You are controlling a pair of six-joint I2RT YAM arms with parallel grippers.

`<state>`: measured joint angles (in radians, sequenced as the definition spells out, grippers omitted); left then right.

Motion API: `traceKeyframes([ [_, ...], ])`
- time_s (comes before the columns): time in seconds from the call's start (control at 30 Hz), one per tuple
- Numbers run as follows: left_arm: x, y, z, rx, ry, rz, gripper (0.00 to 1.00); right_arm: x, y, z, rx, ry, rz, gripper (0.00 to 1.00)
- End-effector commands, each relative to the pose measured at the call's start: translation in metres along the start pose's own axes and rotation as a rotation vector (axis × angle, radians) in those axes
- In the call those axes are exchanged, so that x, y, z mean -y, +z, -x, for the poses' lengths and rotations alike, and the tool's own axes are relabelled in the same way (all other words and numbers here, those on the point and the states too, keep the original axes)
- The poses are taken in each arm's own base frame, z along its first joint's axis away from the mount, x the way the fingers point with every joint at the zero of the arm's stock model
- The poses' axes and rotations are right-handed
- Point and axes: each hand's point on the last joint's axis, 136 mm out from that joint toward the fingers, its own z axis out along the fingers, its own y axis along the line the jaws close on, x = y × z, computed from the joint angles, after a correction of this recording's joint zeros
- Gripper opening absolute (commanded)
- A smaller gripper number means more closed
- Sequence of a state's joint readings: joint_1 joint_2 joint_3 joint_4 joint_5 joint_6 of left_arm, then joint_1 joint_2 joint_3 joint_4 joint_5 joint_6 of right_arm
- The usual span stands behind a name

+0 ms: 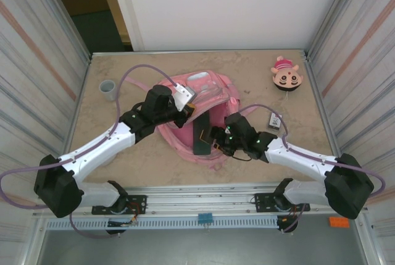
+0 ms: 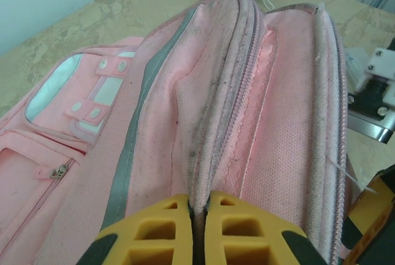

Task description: Pack books, pencil case, and school supplies into a backpack

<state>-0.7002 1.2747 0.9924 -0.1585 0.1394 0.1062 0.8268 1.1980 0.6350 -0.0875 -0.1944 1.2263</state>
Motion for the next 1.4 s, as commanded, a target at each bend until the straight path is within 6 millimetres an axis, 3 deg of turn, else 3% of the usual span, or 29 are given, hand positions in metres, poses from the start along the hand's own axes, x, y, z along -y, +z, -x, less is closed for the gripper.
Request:
traceKeyframes([
  [0.0, 0.004, -0.023, 0.053, 0.200, 0.014, -0.019, 0.00, 0.011, 0.001, 0.006, 0.103, 0.077, -0.055, 0.72],
  [0.1, 0.003, -0.024, 0.053, 0.202, 0.017, -0.014, 0.00, 0.014, 0.006, -0.006, 0.100, 0.120, -0.047, 0.66],
  [0.23, 0.004, -0.023, 0.053, 0.206, 0.011, -0.019, 0.00, 0.015, 0.011, -0.015, 0.087, 0.134, -0.046, 0.66],
  [0.33, 0.005, -0.023, 0.053, 0.211, 0.003, -0.026, 0.00, 0.012, 0.014, -0.013, 0.090, 0.129, -0.037, 0.66],
  [0.43, 0.005, -0.023, 0.052, 0.211, 0.000, -0.028, 0.00, 0.007, 0.020, -0.008, 0.102, 0.124, -0.008, 0.57],
  [0.53, 0.005, -0.024, 0.053, 0.215, 0.000, -0.026, 0.00, -0.002, 0.024, 0.003, 0.131, 0.105, 0.030, 0.50],
  [0.77, 0.005, -0.025, 0.054, 0.219, -0.006, -0.029, 0.00, -0.026, 0.043, 0.044, 0.163, -0.003, 0.053, 0.45],
  [0.9, 0.002, -0.027, 0.054, 0.226, -0.009, -0.011, 0.00, -0.040, 0.062, 0.065, 0.161, -0.020, 0.103, 0.43],
  [1.0, 0.000, -0.029, 0.053, 0.225, -0.009, 0.003, 0.00, -0.043, 0.065, 0.073, 0.167, -0.012, 0.108, 0.47],
  [1.2, -0.004, -0.032, 0.055, 0.232, -0.008, 0.019, 0.00, -0.020, 0.046, 0.059, 0.195, -0.035, -0.011, 0.48],
  [1.37, -0.001, -0.035, 0.059, 0.245, -0.028, -0.008, 0.00, -0.007, 0.054, 0.052, 0.208, 0.013, 0.050, 0.45],
])
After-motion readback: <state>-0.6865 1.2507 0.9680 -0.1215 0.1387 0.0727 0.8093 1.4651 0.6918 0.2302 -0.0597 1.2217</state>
